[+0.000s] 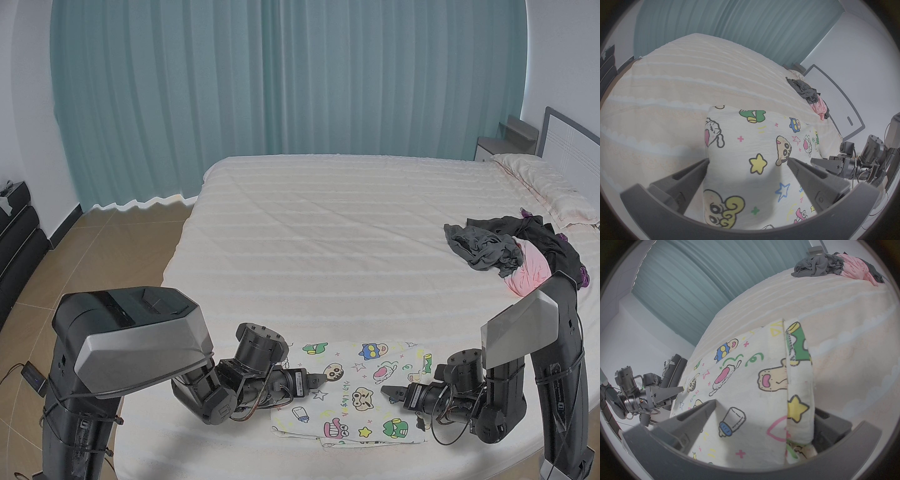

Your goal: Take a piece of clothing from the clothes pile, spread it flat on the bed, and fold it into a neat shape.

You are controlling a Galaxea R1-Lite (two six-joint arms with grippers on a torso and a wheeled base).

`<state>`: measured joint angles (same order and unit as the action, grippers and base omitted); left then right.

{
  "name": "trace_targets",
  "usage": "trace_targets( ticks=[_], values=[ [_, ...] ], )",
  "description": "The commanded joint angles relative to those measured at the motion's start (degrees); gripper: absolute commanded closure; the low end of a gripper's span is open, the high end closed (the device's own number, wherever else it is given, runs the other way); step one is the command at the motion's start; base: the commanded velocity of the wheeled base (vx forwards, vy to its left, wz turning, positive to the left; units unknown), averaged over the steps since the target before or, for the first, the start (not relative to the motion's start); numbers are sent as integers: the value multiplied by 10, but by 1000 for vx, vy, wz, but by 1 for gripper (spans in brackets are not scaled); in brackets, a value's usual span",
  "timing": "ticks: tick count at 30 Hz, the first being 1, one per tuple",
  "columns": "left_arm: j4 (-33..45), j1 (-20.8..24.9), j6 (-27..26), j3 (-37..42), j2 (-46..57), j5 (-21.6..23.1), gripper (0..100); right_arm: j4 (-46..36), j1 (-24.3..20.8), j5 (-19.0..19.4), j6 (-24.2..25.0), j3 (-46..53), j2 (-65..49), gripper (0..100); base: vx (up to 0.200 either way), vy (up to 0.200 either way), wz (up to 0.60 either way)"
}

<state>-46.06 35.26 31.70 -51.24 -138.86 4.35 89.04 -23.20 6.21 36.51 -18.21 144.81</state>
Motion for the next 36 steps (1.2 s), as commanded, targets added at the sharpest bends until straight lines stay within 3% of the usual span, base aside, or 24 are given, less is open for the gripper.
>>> trace_targets(
  ticks=[1,8,14,21,24,36],
  values=[
    [3,3,1,-6,-1,0,100,5,-4,1,1,-4,6,100,0,0,0],
    [4,9,5,1,2,0,100,5,-7,4,36,-3,3,100,0,0,0],
    [2,10,50,0,3,0,100,6,-8,1,47,1,1,100,0,0,0],
    [1,10,77,2,12,0,100,6,-7,0,110,5,-23,100,0,0,0],
    [-2,10,88,2,15,0,100,6,-8,-1,114,9,-23,100,0,0,0],
    [-46,10,114,30,24,0,100,8,-6,-9,117,11,-25,100,0,-200,0]
  ],
)
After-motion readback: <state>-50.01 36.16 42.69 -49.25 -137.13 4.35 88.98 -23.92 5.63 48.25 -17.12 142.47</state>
